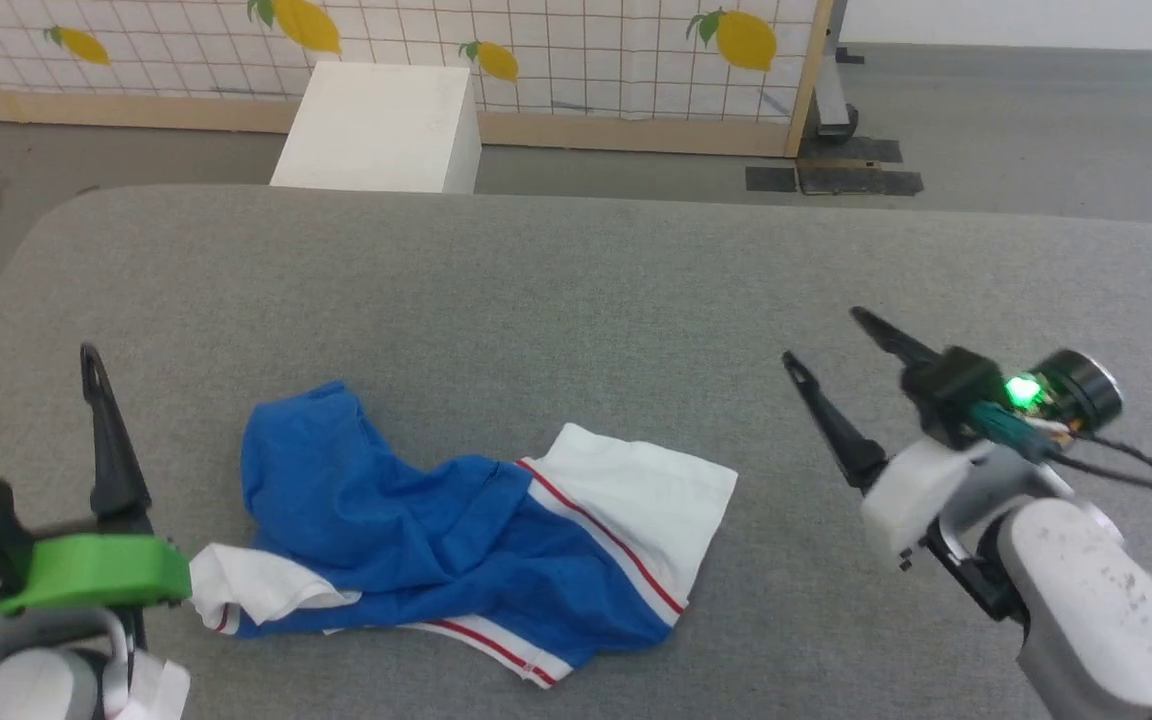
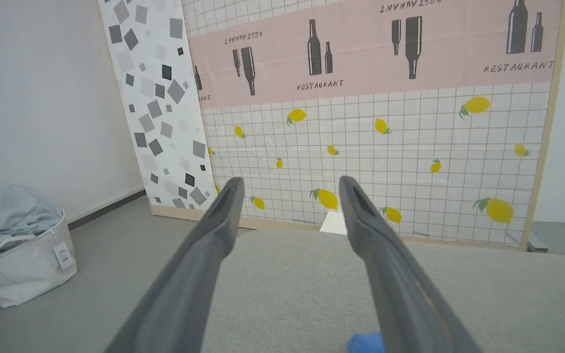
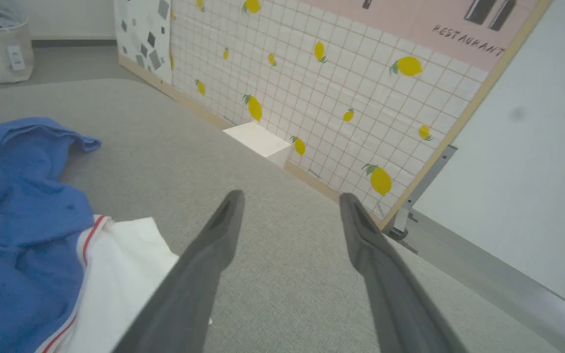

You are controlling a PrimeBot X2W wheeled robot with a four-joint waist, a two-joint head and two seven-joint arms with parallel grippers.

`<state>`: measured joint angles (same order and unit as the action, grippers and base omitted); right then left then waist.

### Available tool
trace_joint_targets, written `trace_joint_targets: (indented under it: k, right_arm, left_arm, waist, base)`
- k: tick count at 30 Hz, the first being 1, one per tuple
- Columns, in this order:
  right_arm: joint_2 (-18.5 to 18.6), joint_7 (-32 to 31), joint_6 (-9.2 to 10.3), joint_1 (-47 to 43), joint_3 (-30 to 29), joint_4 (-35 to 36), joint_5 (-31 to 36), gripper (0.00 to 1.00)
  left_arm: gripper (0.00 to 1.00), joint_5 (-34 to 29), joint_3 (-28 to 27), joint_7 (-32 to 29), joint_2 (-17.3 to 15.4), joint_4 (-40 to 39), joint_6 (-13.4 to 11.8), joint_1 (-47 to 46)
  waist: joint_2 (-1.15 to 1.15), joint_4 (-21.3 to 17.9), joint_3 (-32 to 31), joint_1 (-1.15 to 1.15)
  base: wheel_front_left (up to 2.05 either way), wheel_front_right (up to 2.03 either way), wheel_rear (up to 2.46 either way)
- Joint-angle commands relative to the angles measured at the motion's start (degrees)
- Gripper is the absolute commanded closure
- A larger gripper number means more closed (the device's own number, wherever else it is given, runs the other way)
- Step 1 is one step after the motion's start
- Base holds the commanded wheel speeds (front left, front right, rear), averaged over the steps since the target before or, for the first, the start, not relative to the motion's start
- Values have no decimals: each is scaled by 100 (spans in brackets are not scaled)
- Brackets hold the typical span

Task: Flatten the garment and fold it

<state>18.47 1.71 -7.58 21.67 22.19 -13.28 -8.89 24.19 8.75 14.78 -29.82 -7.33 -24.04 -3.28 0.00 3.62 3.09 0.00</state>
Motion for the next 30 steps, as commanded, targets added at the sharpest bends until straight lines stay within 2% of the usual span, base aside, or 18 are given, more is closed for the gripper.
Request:
trace_joint_targets:
  k: [1, 3, 7, 13, 17, 21, 30]
  right_arm:
    - [208, -348, 9, 290, 369, -61, -241, 0]
    - [615, -1149, 9, 754, 1221, -95, -830, 0]
    - [1255, -2605, 9, 1691, 2531, -37, -1981, 0]
    - [1576, -4112, 9, 2803, 3785, -148, -3430, 0]
    - [1597, -4585, 9, 3335, 4443, -398, -3813, 0]
    - [1473, -4717, 9, 3613, 4859, -757, -4033, 0]
    - [1080, -4527, 9, 3248, 5100, -1471, -4240, 0]
  left_arm:
    - [0, -177, -222, 21, 191, 53, 242, 161]
    - [0, -424, -541, 21, 544, 170, 665, 352]
    - [0, -948, -857, 21, 984, 357, 1248, 506]
    - [0, -1484, -1040, 21, 1563, 461, 1816, 409]
    - [0, -1713, -1127, 21, 1922, 395, 2023, 247]
    - [0, -1799, -1327, 21, 2254, 263, 2178, 153]
    - [0, -1926, -1697, 21, 2596, 136, 2512, 29]
  waist:
    - [0, 60, 52, 0]
    - [0, 117, 83, 0]
    - [0, 240, 154, 0]
    - [0, 527, 373, 0]
    - [0, 766, 600, 0]
    - [0, 940, 808, 0]
    - [0, 1153, 1057, 0]
  base:
    - [0, 0, 0]
    - [0, 0, 0]
    - [0, 0, 0]
    - [0, 0, 0]
    - [0, 0, 0]
    - [0, 0, 0]
    - [0, 0, 0]
